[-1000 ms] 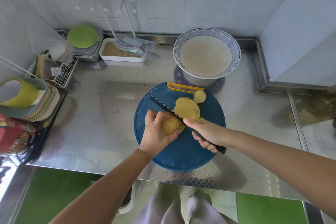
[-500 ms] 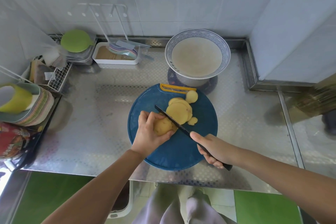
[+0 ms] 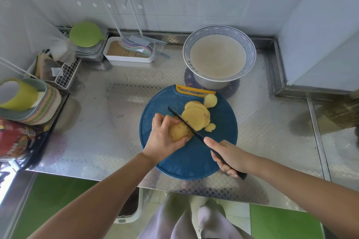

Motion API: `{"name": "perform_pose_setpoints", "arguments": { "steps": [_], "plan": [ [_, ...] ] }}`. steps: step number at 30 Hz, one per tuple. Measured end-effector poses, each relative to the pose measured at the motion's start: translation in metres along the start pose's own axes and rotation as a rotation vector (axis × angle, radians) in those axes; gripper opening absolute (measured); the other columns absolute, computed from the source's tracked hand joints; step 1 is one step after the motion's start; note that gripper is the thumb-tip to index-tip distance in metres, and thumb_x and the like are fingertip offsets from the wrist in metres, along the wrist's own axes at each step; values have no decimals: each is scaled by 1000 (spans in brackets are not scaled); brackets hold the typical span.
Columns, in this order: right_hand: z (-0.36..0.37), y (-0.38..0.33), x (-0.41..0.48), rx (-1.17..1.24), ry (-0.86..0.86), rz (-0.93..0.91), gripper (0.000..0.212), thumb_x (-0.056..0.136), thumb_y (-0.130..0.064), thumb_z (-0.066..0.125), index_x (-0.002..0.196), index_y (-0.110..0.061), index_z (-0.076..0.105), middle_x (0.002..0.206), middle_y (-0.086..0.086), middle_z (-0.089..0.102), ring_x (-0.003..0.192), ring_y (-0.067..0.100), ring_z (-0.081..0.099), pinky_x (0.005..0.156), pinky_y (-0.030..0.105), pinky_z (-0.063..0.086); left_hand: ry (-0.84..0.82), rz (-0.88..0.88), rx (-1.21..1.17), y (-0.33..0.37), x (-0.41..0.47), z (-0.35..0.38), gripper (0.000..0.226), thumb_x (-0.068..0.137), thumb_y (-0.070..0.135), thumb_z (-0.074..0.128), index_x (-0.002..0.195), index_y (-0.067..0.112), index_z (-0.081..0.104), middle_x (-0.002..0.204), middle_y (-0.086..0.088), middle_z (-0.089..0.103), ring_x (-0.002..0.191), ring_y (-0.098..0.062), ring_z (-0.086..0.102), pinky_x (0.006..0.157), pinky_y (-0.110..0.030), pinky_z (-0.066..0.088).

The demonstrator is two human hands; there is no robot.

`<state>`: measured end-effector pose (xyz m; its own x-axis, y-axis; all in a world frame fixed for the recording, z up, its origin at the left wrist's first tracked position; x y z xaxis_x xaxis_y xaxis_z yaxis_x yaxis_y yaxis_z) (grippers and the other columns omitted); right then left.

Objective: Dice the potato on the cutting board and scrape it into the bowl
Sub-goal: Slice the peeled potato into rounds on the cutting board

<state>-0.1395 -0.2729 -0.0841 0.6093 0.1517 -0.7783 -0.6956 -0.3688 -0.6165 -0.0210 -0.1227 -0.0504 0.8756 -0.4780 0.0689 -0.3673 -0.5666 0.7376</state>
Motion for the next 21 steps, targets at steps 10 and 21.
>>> {"name": "perform_pose_setpoints", "arguments": {
  "steps": [10,21],
  "plan": [
    [5,-12,30,14,5,-6,71,88,-78,28,58,-15,35,42,5,36,31,16,31,39,25,35,20,16,-11,-3,0,0,57,64,57,68,110,34,44,106,6,34,100,-20,47,88,-29,46],
    [7,-12,49,-2,11,2,68,85,-79,29,62,-15,34,43,5,35,31,16,29,36,22,32,24,15,-24,-8,0,1,59,64,57,70,111,36,43,107,4,35,102,-20,47,88,-31,48]
  ]
}}
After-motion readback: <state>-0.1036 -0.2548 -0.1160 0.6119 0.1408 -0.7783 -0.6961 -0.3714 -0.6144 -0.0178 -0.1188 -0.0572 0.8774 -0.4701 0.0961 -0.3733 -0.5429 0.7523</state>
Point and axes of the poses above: each hand's wrist, its own x-axis towards the middle knuckle, its own z-axis out of the palm, y = z × x, the point moved 9 cm from there along x, towards the middle knuckle
